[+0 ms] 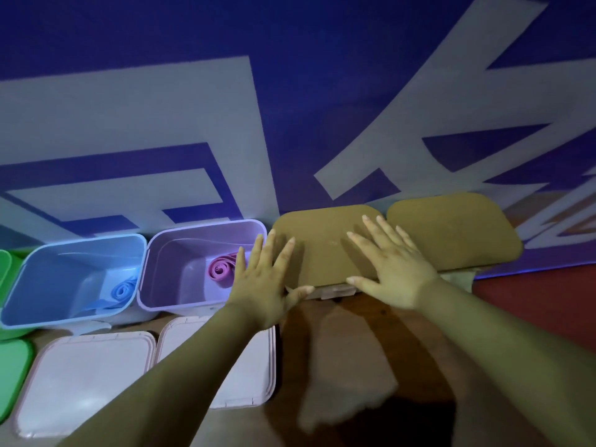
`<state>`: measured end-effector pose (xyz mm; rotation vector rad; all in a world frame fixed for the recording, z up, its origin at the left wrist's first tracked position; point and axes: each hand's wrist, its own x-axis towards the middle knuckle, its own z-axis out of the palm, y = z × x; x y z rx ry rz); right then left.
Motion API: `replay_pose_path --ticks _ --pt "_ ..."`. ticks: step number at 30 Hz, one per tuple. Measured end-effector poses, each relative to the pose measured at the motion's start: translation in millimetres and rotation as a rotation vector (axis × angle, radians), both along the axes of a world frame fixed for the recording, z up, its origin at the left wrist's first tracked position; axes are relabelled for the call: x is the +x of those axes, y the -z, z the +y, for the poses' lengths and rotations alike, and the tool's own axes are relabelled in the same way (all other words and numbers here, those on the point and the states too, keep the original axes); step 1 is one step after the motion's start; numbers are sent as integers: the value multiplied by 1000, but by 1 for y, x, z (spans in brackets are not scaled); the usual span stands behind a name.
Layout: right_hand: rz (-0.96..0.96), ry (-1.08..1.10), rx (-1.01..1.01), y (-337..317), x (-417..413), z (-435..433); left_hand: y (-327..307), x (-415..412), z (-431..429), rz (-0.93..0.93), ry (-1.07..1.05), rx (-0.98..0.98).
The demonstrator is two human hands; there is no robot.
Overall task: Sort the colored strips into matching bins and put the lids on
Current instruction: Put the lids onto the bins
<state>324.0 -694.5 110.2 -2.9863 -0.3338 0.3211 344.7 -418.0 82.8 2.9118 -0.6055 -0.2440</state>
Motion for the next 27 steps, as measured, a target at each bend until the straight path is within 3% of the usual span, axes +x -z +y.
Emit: replay_pose_path --ticks 6,11,15,18,21,24,27 --pt "-237 17 217 30 -94 84 17 -106 85 -150 -146 -156" --pt "54 112 309 83 -144 154 61 -171 147 136 -289 42" --pt "211 216 452 104 -150 197 90 -188 170 347 -245 161" --pt "266 326 499 112 -155 212 95 -193 174 388 -204 148" --pt "367 491 739 119 -166 210 96 -197 173 373 -168 104" --pt "282 504 841 119 -182 195 100 -205 167 337 -120 38" --pt "194 455 777 110 -196 177 97 -210 155 326 -103 -18"
